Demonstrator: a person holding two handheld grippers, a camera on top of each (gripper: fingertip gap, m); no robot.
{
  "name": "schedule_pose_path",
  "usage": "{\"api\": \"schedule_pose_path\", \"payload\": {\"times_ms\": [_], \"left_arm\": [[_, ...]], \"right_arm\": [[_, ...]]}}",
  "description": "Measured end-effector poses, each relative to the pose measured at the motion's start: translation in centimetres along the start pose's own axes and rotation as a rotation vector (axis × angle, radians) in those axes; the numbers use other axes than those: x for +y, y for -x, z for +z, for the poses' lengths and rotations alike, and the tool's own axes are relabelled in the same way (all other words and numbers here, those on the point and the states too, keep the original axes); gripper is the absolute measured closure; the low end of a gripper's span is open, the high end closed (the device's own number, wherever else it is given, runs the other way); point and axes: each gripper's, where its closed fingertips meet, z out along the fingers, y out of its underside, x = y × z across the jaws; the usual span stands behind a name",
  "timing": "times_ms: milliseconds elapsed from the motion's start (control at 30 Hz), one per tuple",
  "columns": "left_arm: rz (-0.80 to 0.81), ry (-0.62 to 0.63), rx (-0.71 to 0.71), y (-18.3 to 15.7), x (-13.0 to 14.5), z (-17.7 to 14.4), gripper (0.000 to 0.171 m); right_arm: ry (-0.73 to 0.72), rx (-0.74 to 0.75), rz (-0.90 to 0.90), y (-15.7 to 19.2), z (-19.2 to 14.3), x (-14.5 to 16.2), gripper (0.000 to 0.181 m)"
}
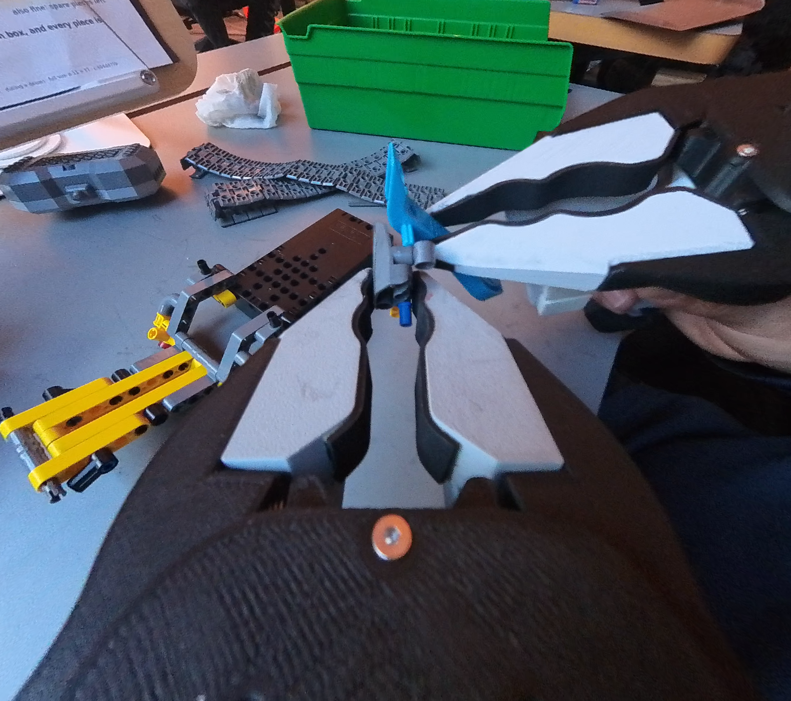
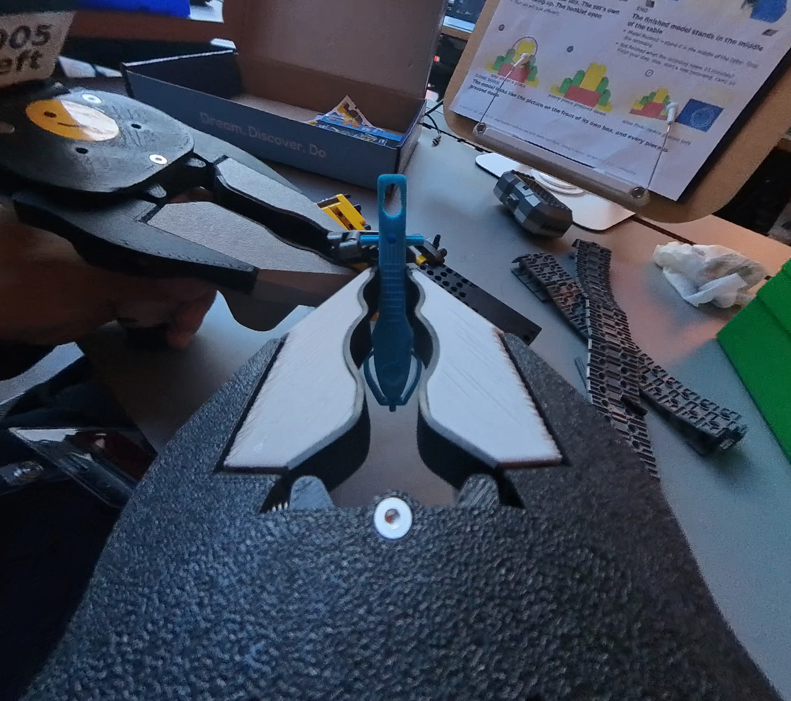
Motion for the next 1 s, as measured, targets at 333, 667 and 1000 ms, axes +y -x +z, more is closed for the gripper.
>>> {"api": "schedule_pose_path", "payload": {"times_ms": [333, 667, 1000], "left_arm": [[-0.030, 0.008, 0.021, -0.2, 0.1, 0.0, 0.157], [-0.046, 0.015, 0.035, -0.5, 0.2, -0.1, 0.156], [-0.049, 0.024, 0.035, -0.3, 0.4, 0.0, 0.157]], "right_arm": [[-0.009, 0.000, -0.002, 0.1, -0.4, 0.1, 0.173], [-0.008, 0.022, -0.064, 0.0, -0.6, 0.2, 0.174], [-0.013, 0.003, -0.141, 0.9, -0.6, 0.1, 0.173]]}}
